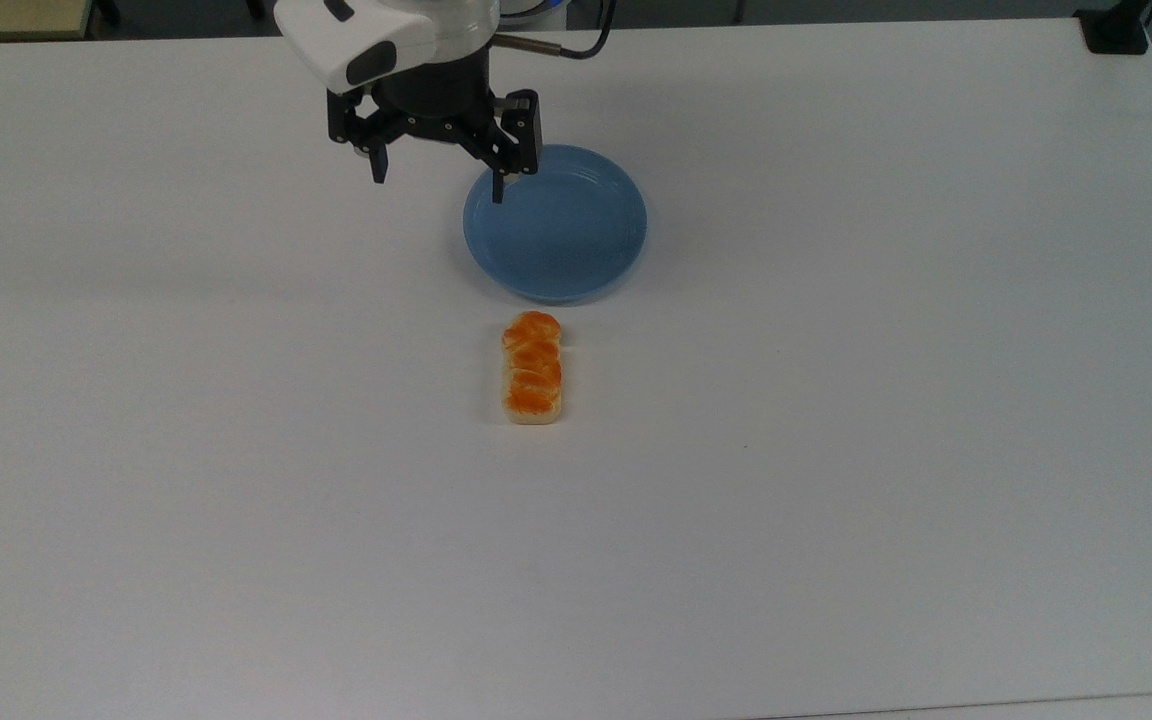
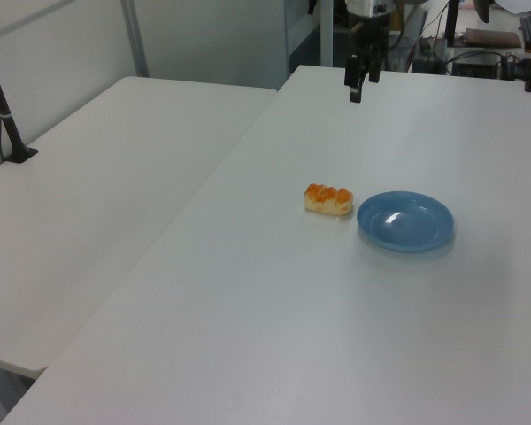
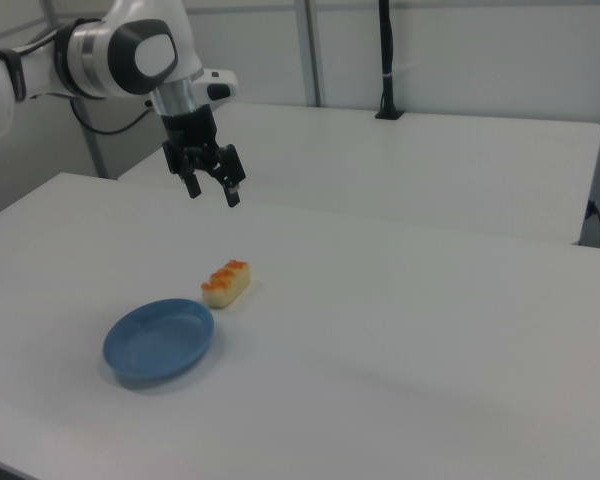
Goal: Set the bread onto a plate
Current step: 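Move the open gripper over the bread roll and lower onto it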
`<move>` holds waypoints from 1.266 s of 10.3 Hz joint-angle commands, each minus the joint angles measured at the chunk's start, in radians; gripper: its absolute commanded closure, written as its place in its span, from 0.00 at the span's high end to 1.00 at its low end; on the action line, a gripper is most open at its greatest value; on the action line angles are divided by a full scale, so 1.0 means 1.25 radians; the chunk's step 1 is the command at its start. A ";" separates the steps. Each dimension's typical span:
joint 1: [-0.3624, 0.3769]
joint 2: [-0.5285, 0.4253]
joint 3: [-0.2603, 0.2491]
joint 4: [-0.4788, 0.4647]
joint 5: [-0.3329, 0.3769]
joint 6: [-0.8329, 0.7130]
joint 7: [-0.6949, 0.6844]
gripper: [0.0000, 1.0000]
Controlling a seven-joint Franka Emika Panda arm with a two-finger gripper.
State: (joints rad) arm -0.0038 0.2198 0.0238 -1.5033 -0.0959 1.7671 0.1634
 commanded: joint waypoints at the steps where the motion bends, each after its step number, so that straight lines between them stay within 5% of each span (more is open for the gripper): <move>1: 0.010 0.024 -0.003 -0.017 -0.004 0.048 0.007 1.00; 10: 0.056 0.234 -0.001 -0.021 0.004 0.275 0.094 1.00; 12: 0.064 0.261 -0.001 -0.026 0.003 0.296 0.094 0.85; 13: 0.067 0.267 -0.001 -0.031 0.003 0.296 0.094 0.84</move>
State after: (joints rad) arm 0.0674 0.5488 0.0285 -1.5230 -0.0945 2.1134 0.2612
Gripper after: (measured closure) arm 0.115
